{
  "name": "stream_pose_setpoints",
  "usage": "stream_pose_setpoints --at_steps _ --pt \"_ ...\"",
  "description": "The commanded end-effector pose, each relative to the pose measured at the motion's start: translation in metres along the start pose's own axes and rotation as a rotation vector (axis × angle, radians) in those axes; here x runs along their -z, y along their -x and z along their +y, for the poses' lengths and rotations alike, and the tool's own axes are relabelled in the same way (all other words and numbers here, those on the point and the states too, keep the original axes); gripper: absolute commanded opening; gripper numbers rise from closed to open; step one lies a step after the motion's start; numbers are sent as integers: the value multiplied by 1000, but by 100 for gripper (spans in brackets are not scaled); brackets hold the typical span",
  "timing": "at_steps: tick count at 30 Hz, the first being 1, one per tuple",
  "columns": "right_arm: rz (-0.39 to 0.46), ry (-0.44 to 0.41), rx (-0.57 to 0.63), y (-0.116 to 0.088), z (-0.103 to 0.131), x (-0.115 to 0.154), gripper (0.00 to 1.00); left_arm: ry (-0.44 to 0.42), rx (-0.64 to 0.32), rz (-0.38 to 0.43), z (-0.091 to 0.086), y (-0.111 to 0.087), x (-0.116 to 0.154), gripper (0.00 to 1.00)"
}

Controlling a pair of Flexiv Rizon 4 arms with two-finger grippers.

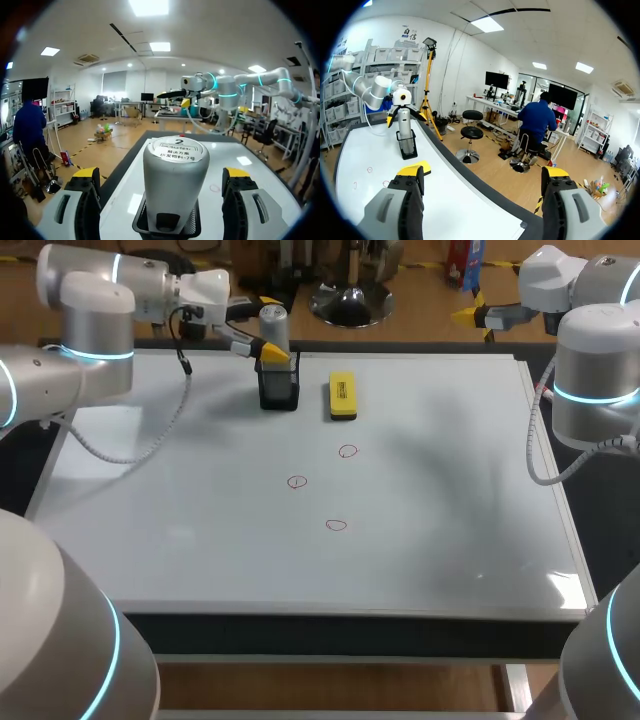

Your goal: Pick up the inspection probe, press it on each red-marked spot on the whiteboard one by one, put down the probe, pick up the eraser, and wipe off all the red marks.

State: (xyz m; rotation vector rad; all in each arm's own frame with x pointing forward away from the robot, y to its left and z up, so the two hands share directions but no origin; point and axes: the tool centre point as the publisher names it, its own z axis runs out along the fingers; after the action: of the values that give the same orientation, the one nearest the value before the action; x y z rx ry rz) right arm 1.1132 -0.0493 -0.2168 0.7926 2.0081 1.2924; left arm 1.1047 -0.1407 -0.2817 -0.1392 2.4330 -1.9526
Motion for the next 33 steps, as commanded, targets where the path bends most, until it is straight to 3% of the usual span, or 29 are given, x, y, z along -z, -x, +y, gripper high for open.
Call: stream_pose_setpoints --at_steps 1,11,12,14,15,16,17,18,33 --pt "1 -1 0 0 0 0 100 -8 -3 -5 1 1 -1 100" --pt "1 -1 0 0 0 0 100 -11 0 -7 0 5 -5 100" --pt "1 -1 0 0 0 0 100 -12 -1 -6 0 5 -5 96" --pt "1 -1 0 0 0 0 100 -12 -1 -5 0 5 -5 55" --pt "1 -1 0 0 0 0 100 -12 -3 -4 0 5 -5 44" --pt "1 -1 0 0 0 0 100 -13 -4 -4 0 5 -5 40" --pt "1 -1 0 0 0 0 100 -13 -5 -4 0 5 -5 10" --pt "1 -1 0 0 0 0 100 -13 -6 -3 -1 5 -5 0" --pt "1 -1 0 0 0 0 100 -31 -35 2 -14 -6 -1 0"
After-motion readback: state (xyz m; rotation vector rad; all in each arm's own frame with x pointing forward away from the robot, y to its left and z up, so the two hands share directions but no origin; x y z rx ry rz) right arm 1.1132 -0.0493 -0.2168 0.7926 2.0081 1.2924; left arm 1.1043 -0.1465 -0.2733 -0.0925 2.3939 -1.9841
